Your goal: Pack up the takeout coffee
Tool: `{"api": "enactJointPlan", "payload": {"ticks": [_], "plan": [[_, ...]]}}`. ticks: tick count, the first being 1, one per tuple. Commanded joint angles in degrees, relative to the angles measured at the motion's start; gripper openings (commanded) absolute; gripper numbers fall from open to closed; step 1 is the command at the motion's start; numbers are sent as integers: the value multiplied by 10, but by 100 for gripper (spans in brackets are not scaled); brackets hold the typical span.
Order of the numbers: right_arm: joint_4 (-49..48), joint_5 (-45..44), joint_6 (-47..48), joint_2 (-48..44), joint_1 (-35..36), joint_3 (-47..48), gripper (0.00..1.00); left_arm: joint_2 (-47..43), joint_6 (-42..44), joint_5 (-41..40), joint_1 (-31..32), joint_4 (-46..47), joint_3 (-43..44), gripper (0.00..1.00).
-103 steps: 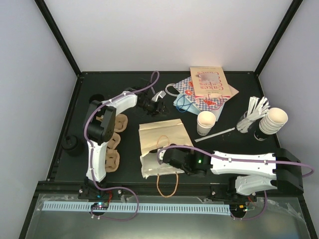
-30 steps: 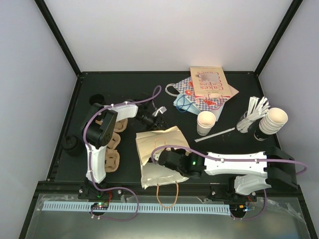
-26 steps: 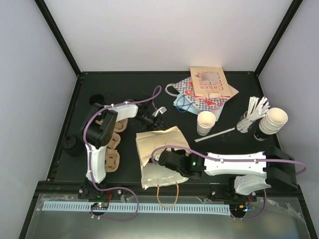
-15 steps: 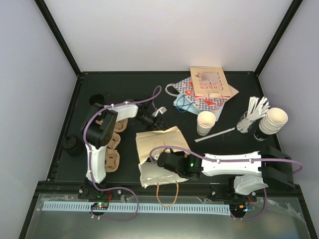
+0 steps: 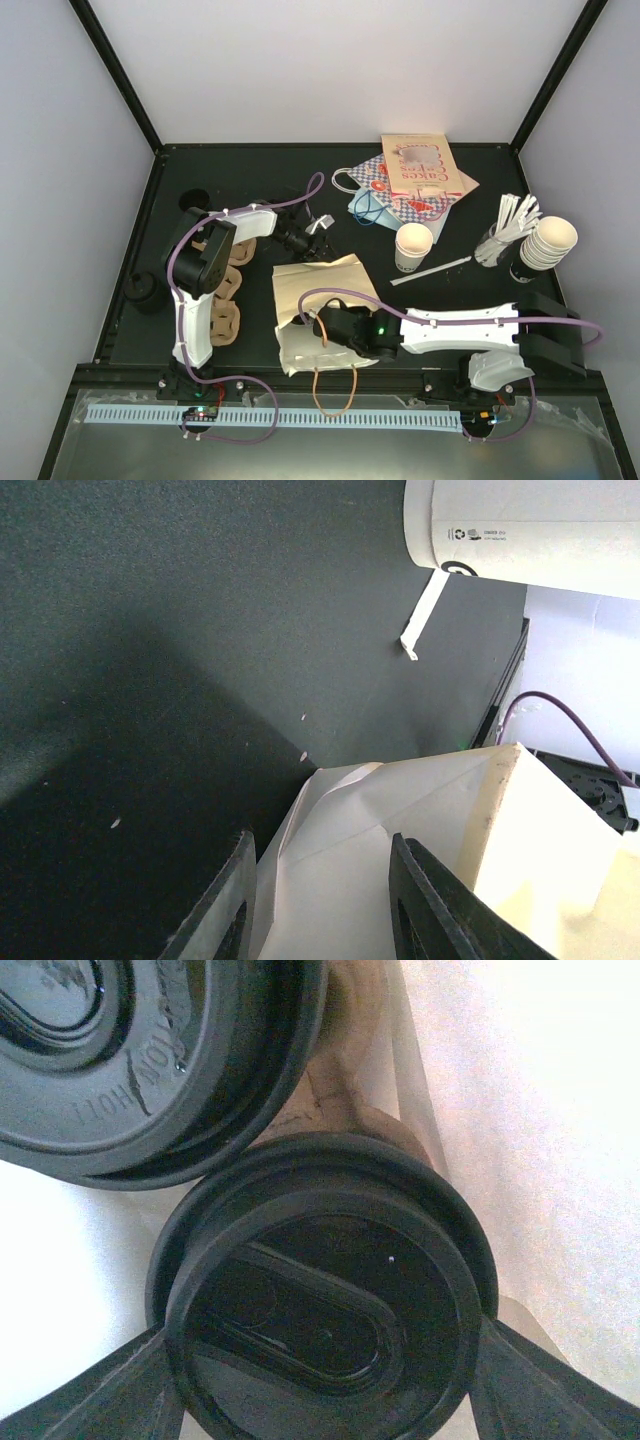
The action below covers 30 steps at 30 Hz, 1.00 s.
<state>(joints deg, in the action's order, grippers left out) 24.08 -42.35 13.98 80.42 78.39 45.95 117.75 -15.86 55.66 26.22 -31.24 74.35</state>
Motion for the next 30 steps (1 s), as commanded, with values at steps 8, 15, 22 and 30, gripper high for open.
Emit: {"api": "enactJointPlan", "payload": {"ticks": [8, 15, 22, 30], "plan": [[115, 17, 31, 42, -9, 1, 76, 0, 15, 34, 16, -49, 4, 39], [99, 7, 102, 32, -9, -37, 75, 2, 17, 36, 16, -51, 4, 39], [94, 43, 132, 41, -10, -35, 75, 2, 17, 40, 17, -51, 3, 39], [118, 102, 131, 64, -9, -17, 73, 0, 18, 44, 17, -53, 4, 39]]}}
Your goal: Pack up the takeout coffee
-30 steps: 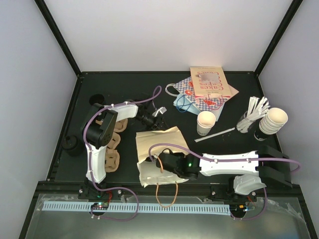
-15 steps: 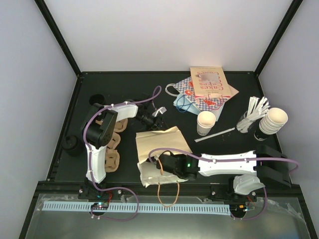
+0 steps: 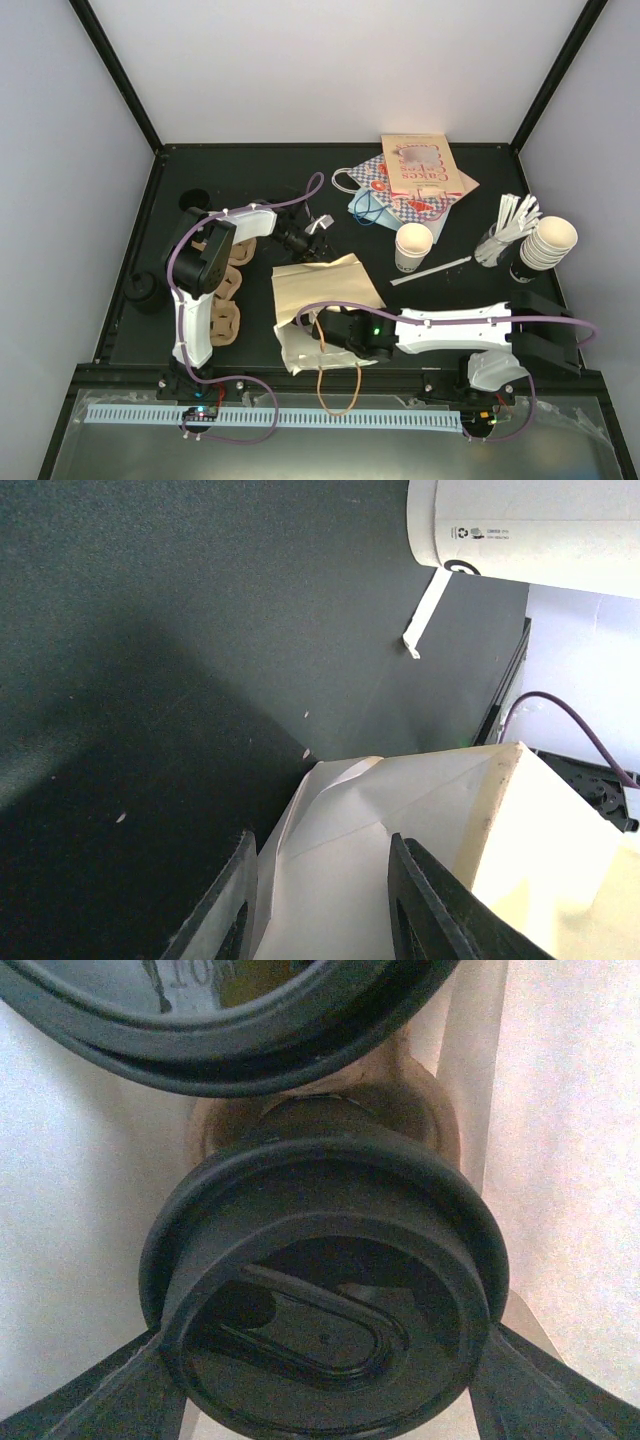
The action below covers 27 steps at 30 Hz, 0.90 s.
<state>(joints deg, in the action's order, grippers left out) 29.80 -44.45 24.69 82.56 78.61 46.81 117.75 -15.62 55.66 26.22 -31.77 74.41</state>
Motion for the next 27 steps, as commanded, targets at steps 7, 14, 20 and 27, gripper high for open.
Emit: {"api": "enactJointPlan", "payload": {"ticks": [7, 14, 20, 27], "plan": [[52, 126, 18, 67, -12, -29, 74, 4, 16, 47, 18, -49, 6, 39], [41, 121, 16, 89, -12, -28, 74, 7, 17, 52, 18, -49, 6, 39], [81, 133, 7, 54, -12, -9, 74, 6, 16, 52, 18, -50, 7, 39], [146, 175, -3, 18, -12, 39, 87, 3, 16, 52, 21, -50, 5, 39]]}}
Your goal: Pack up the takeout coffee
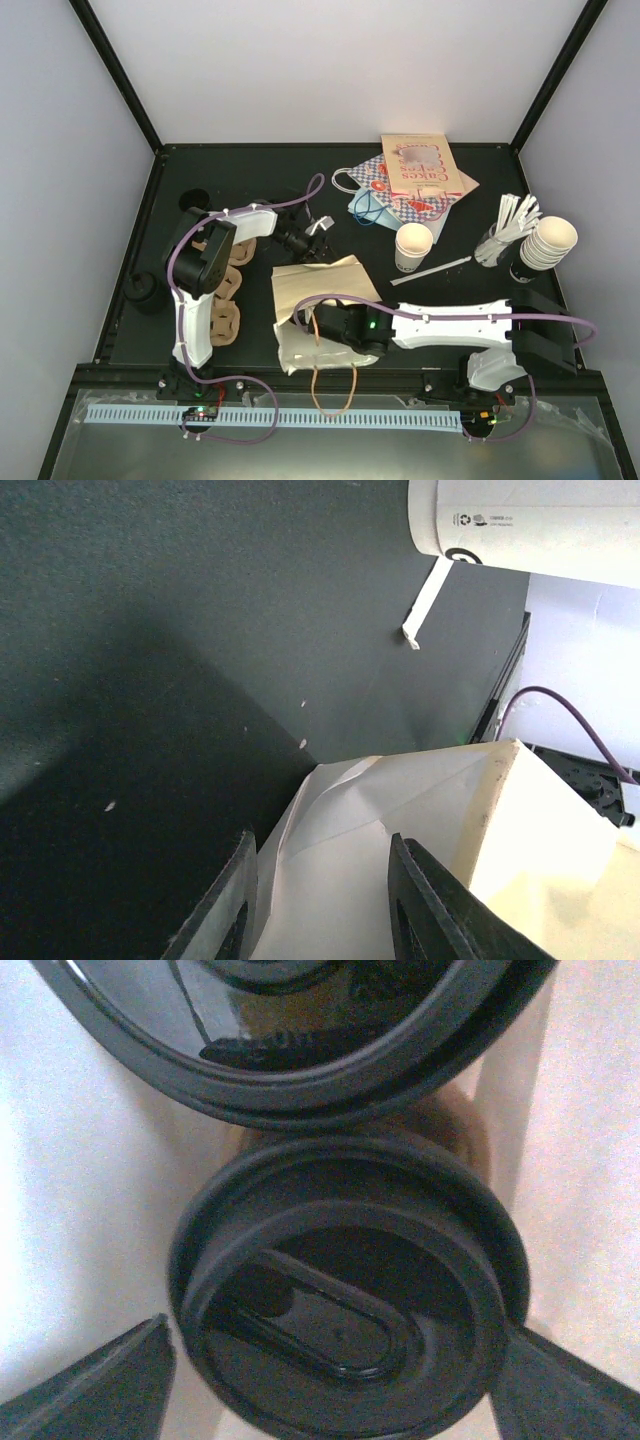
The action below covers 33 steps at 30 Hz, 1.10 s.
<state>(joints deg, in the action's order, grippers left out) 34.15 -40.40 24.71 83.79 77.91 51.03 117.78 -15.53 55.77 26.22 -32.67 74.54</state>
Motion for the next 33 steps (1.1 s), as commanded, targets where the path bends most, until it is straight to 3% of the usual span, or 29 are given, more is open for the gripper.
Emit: {"api": "enactJointPlan", "payload": {"ticks": [1, 3, 18, 33], "plan": [[100, 129, -5, -1, -6, -1, 96, 2, 15, 50, 22, -42, 3, 39], [102, 126, -9, -9, -11, 9, 100, 0, 15, 48, 23, -43, 3, 39], [214, 185, -5, -42, -15, 139, 100, -13, 20, 41, 23, -58, 5, 42], [256, 229, -16, -38, -27, 168, 100, -52, 38, -33, 0, -111, 81, 79]]}}
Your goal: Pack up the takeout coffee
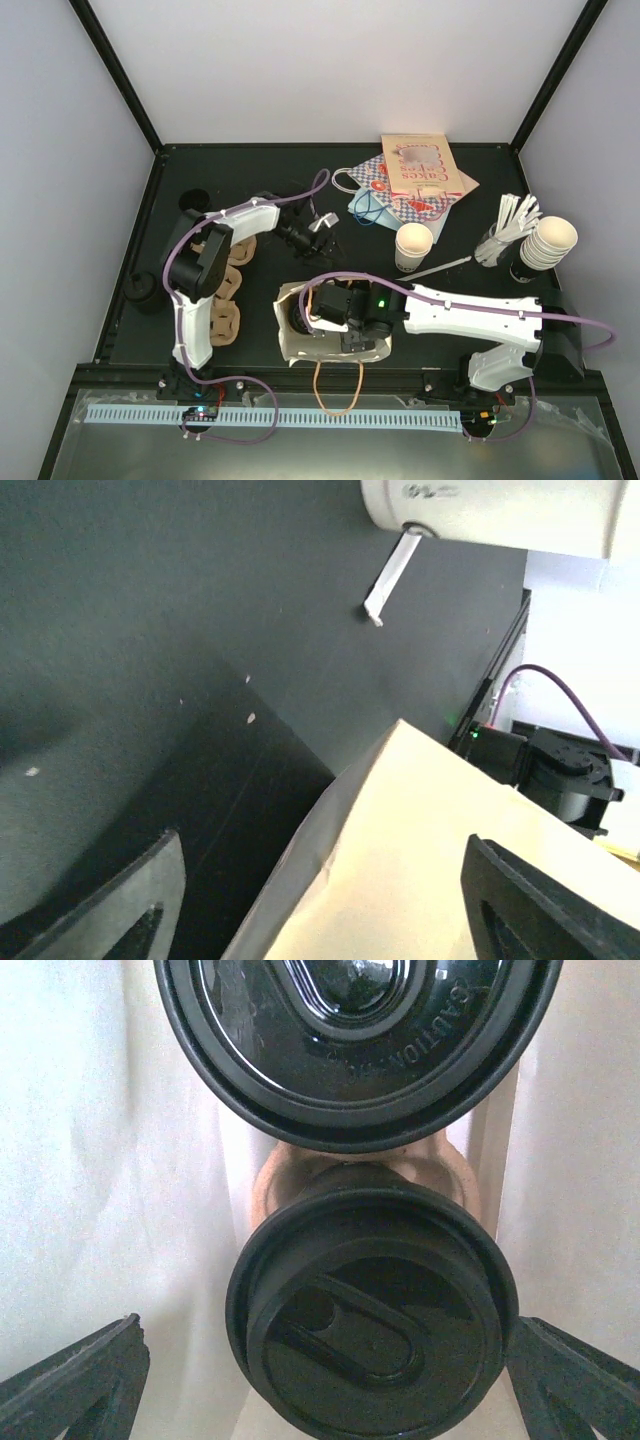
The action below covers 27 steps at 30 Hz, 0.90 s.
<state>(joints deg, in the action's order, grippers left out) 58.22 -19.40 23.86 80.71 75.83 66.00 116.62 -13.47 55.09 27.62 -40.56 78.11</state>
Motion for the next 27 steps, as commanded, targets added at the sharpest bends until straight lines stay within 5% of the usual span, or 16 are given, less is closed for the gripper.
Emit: {"api": "enactJointPlan", "payload": {"ticks": [1, 6, 27], "plan": [[18, 25, -9, -6, -9, 22, 100, -46, 19, -36, -19, -38, 54, 81], [31, 36, -15, 1, -14, 31, 100, -92, 12, -79, -50, -49, 72, 98], [20, 46, -21, 18, -47, 64, 100, -353, 19, -318, -105, -85, 60, 99]]}}
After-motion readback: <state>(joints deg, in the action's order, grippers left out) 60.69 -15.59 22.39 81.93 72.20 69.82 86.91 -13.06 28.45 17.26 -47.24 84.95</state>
